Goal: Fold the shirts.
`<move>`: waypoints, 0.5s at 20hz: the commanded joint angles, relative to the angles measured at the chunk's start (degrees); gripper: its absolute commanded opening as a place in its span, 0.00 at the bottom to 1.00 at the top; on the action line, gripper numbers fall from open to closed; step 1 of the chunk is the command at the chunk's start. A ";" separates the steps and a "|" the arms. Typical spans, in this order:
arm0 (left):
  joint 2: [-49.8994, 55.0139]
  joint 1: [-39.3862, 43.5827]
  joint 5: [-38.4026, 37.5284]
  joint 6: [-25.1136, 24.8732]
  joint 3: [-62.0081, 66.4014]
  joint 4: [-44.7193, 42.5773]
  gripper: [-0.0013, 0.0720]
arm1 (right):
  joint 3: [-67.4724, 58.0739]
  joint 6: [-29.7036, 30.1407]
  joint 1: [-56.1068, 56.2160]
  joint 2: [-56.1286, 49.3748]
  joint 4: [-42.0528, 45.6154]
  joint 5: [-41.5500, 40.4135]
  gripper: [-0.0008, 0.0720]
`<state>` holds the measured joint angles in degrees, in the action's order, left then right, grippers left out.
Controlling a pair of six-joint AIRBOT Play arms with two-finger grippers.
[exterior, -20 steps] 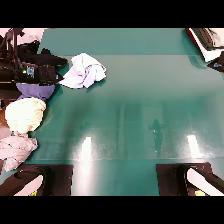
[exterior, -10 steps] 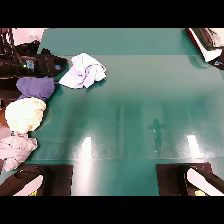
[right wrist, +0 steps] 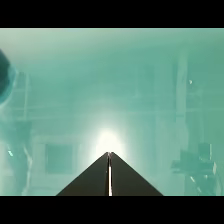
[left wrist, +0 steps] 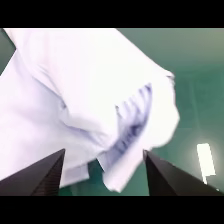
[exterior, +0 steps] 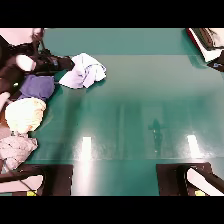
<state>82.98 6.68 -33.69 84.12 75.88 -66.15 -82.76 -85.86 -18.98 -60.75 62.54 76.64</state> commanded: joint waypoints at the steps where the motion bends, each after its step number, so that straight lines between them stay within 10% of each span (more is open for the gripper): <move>1: 10.97 -0.04 5.79 -0.13 3.67 0.83 0.83 | 0.02 0.00 0.07 -0.02 -0.02 2.56 0.03; 10: 18.62 -0.04 4.94 -0.13 8.76 3.39 0.67 | 0.02 0.00 0.07 -0.04 0.00 3.08 0.03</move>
<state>99.88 6.68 -28.64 83.99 83.99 -63.61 -82.76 -85.86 -18.98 -60.75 62.54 79.57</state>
